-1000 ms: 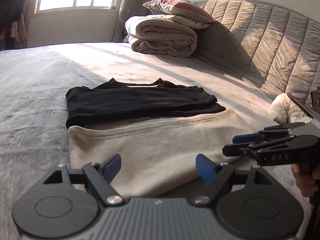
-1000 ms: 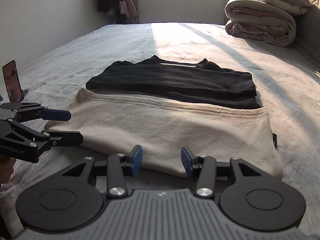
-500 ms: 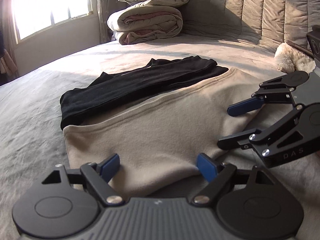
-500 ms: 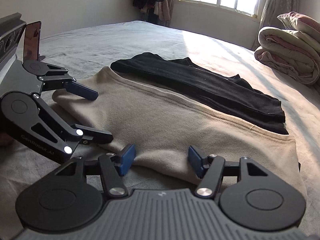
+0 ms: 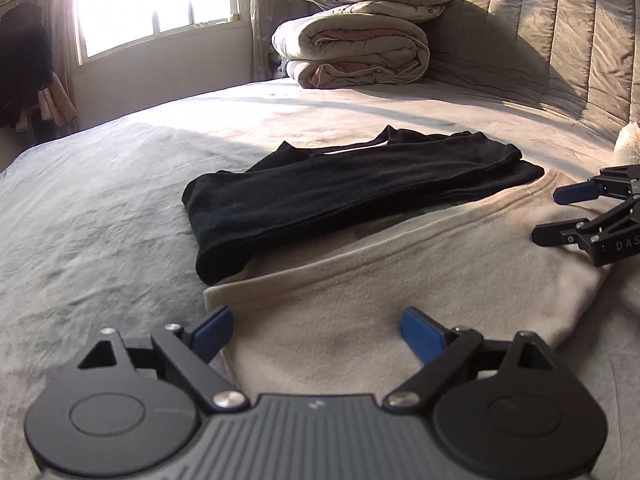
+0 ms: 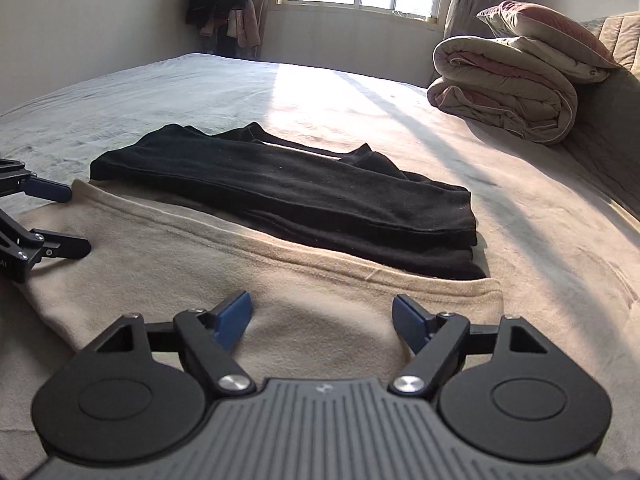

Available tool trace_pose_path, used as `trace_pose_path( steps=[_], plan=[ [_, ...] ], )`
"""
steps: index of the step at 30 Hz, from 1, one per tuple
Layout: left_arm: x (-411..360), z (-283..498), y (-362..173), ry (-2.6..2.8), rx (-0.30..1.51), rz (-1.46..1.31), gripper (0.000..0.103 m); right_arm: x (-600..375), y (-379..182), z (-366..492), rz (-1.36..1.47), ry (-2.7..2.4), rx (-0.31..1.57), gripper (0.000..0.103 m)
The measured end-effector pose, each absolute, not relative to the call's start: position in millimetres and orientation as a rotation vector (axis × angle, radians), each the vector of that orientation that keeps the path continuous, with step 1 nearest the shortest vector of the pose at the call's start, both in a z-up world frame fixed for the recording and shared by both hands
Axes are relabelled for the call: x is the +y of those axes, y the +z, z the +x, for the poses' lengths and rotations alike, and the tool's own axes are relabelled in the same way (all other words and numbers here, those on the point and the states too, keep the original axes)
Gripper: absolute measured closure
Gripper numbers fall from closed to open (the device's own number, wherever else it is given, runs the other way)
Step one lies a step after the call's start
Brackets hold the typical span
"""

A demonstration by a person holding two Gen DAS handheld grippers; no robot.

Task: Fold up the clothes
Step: 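Move both open grippers to the cream blanket edge beside the sweatshirt, then grasp the cream blanket edge with both grippers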

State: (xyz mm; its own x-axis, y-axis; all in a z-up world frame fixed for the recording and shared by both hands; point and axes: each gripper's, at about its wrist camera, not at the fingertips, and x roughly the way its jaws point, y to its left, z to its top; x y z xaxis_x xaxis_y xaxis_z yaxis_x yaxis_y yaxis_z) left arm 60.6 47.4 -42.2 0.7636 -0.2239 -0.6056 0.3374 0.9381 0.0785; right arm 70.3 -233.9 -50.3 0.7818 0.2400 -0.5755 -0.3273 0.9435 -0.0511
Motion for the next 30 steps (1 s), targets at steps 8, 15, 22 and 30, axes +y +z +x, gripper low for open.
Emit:
trace_pose_path(
  steps=[8,15,22,30],
  plan=[
    [60.2,71.7,-43.2,-0.302,0.706,0.082,0.001,-272.8,-46.7,79.6,-0.004,0.264,0.635,0.004],
    [93.3,75.4,-27.2,-0.233,0.780,-0.115,0.001,-290.7,-34.3,71.4,0.030,0.210,0.653,0.001],
    [145.8,67.0,-27.1,-0.268,0.848,-0.490,0.001,-335.8,-26.3,59.1,0.279,0.198,0.703,0.000],
    [161.8,46.1,-32.5,-0.314,0.911,-0.688,0.001,-374.6,-34.0,42.6,0.704,0.176,0.775,0.000]
  ],
)
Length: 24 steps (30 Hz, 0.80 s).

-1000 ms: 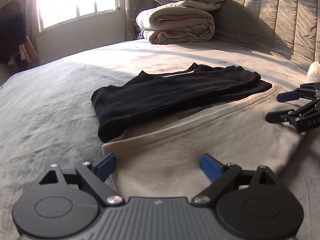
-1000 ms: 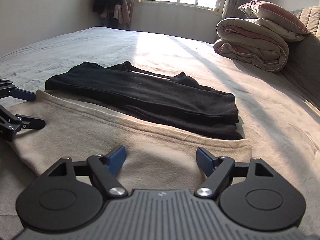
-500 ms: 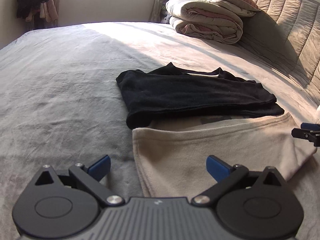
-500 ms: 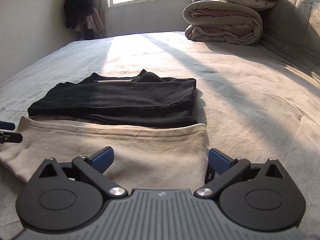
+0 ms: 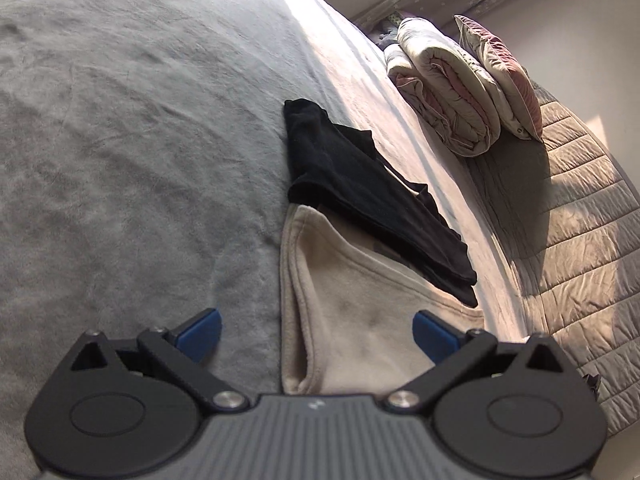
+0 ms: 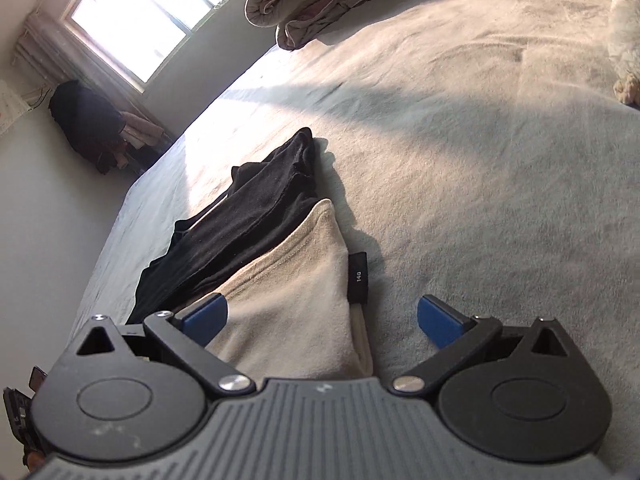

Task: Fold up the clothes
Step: 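Grasp the cream blanket edge with both grippers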

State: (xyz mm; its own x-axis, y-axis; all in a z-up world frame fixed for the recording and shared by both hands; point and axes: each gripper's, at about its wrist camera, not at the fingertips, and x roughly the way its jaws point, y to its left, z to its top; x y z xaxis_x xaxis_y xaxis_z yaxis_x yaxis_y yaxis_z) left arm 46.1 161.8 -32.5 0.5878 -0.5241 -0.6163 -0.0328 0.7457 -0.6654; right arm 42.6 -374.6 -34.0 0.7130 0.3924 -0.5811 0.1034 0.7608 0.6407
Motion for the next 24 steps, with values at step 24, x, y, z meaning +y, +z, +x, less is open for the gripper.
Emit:
trace_pose_path(
  steps=[24],
  plan=[
    [82.5,16.5,6.8,-0.096,0.779,-0.127,0.018,-319.4,-8.6,26.6,0.467,-0.052,0.701,0.010]
  ],
)
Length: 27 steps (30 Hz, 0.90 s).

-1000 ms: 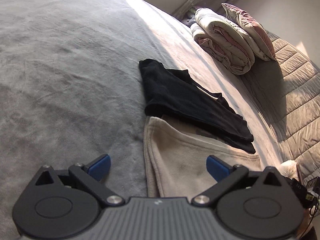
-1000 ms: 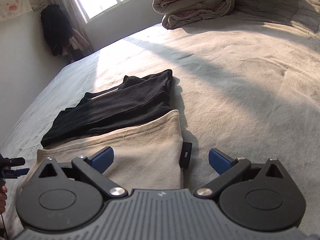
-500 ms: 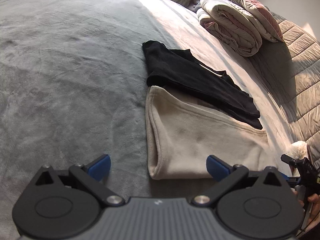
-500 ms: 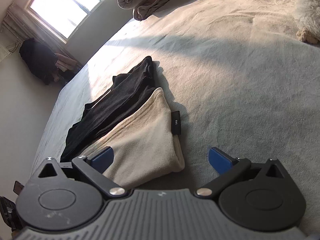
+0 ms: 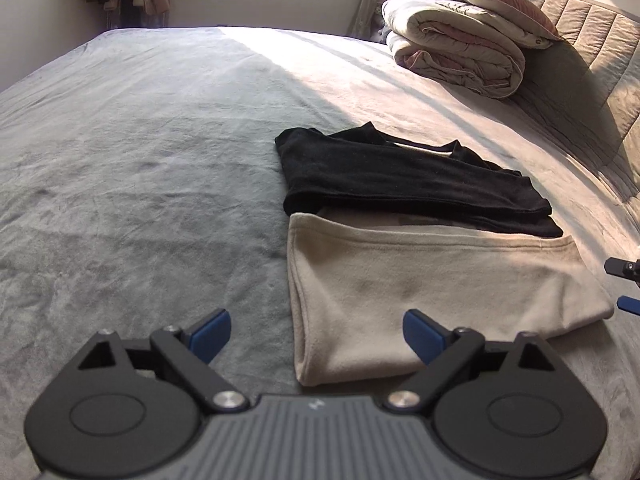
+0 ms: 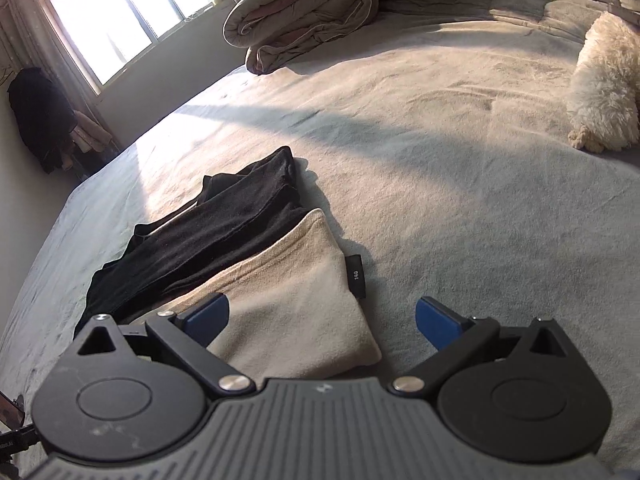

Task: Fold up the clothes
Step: 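Grasp the cream blanket edge with both grippers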

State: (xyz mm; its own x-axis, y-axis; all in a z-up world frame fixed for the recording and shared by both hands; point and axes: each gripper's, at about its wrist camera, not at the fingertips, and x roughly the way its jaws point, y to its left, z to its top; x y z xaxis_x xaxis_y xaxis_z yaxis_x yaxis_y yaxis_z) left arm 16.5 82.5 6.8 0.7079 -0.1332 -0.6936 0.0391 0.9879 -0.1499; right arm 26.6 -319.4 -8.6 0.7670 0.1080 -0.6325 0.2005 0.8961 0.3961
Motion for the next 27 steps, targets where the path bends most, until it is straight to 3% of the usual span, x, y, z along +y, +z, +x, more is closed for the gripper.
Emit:
trace_pose_path(
  steps=[1,3,5,9,14,16,18,20,22,25,27],
  plan=[
    [82.7,15.8,8.2,-0.099,0.757,-0.134,0.027,-315.5,-7.7,26.9,0.447,-0.060,0.689,0.014],
    [84.0,15.3,9.6,-0.107,0.729,-0.156,0.053,-306.4,-6.6,29.7,0.404,-0.055,0.678,0.032],
    [85.9,16.1,9.1,-0.135,0.727,-0.189,0.071,-299.8,-5.3,31.1,0.381,-0.028,0.673,0.045],
    [86.5,18.9,1.0,-0.213,0.768,-0.235,0.092,-291.8,-4.4,31.3,0.367,0.033,0.665,0.055],
    [78.4,18.6,-18.7,-0.189,0.837,-0.125,0.095,-290.3,-17.6,31.6,0.301,0.009,0.721,0.055],
    [83.2,16.2,-26.5,-0.196,0.829,-0.111,0.096,-298.6,-25.7,31.2,0.291,0.000,0.745,0.064],
    [88.5,13.7,-26.6,-0.210,0.820,-0.120,0.096,-307.3,-28.9,28.4,0.286,0.002,0.747,0.081],
    [94.6,9.9,-23.9,-0.222,0.810,-0.145,0.096,-313.8,-27.8,24.6,0.303,0.014,0.741,0.081],
    [103.3,5.1,-17.7,-0.247,0.794,-0.201,0.095,-319.3,-24.0,19.9,0.341,0.028,0.737,0.077],
    [119.6,1.0,-6.7,-0.279,0.793,-0.325,0.085,-325.3,-14.2,16.4,0.410,0.042,0.734,0.059],
    [130.8,0.6,-3.3,-0.287,0.829,-0.433,0.063,-330.8,-9.3,14.8,0.471,0.040,0.747,0.043]
  ],
)
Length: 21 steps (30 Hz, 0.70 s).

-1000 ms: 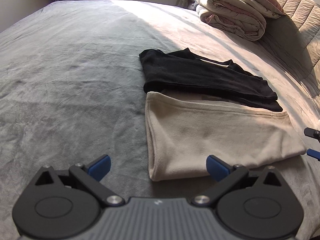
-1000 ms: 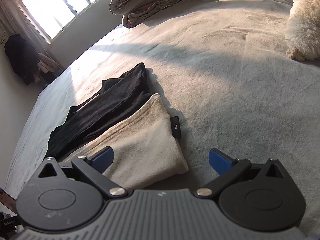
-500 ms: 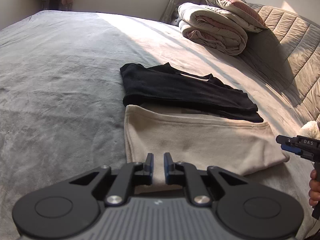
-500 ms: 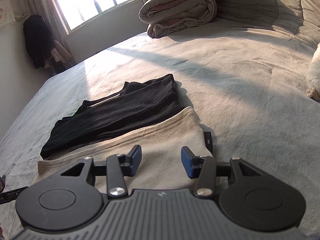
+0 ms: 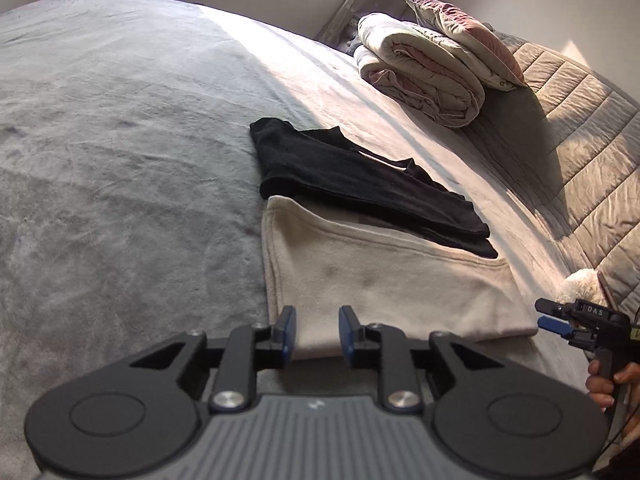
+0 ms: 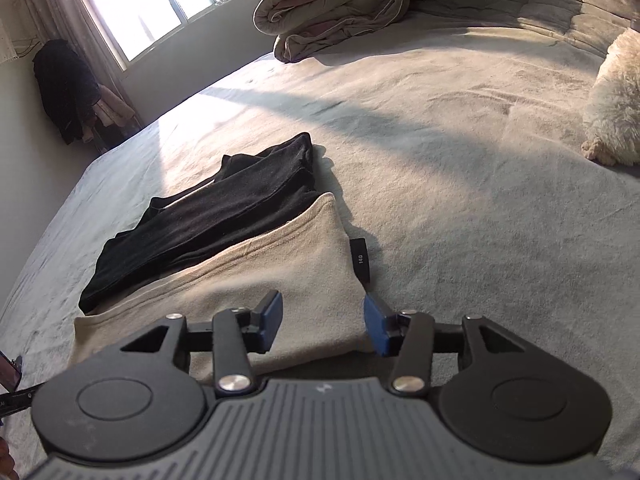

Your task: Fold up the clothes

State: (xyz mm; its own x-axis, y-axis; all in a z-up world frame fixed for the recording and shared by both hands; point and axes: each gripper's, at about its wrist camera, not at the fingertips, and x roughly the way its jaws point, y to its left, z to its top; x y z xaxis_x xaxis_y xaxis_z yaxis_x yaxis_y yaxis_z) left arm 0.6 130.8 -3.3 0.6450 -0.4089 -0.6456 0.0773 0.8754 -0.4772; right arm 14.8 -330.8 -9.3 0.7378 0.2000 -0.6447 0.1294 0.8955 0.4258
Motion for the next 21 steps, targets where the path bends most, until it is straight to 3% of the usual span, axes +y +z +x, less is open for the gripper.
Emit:
trace_pose_path(
  steps=[2,4,6,8,11,15,21],
  plan=[
    [139.0,0.1,-3.7,-0.298,0.877,-0.532,0.052,-337.2,-8.2,14.0,0.545,0.004,0.805,0.038],
    [142.7,-0.3,-8.3,-0.336,0.920,-0.621,0.048,-344.8,-13.2,9.5,0.639,-0.014,0.862,0.038],
    [142.6,-0.2,-16.3,-0.356,0.954,-0.695,0.037,-351.7,-20.5,6.8,0.753,0.016,0.894,0.038],
    [141.4,1.0,-27.6,-0.348,0.990,-0.774,0.035,-355.1,-25.9,7.0,0.828,0.024,0.902,0.038],
    [143.2,1.5,-47.9,-0.300,1.040,-0.943,0.035,-358.2,-31.2,9.2,0.900,0.016,0.897,0.038],
    [143.7,-7.1,-65.5,-0.189,0.966,-1.182,0.037,-364.0,-39.0,10.3,1.042,0.004,0.871,0.037],
    [126.7,-8.7,-66.1,-0.068,0.837,-1.244,0.043,-355.8,-41.6,17.9,1.057,-0.043,0.804,0.037]
  ],
)
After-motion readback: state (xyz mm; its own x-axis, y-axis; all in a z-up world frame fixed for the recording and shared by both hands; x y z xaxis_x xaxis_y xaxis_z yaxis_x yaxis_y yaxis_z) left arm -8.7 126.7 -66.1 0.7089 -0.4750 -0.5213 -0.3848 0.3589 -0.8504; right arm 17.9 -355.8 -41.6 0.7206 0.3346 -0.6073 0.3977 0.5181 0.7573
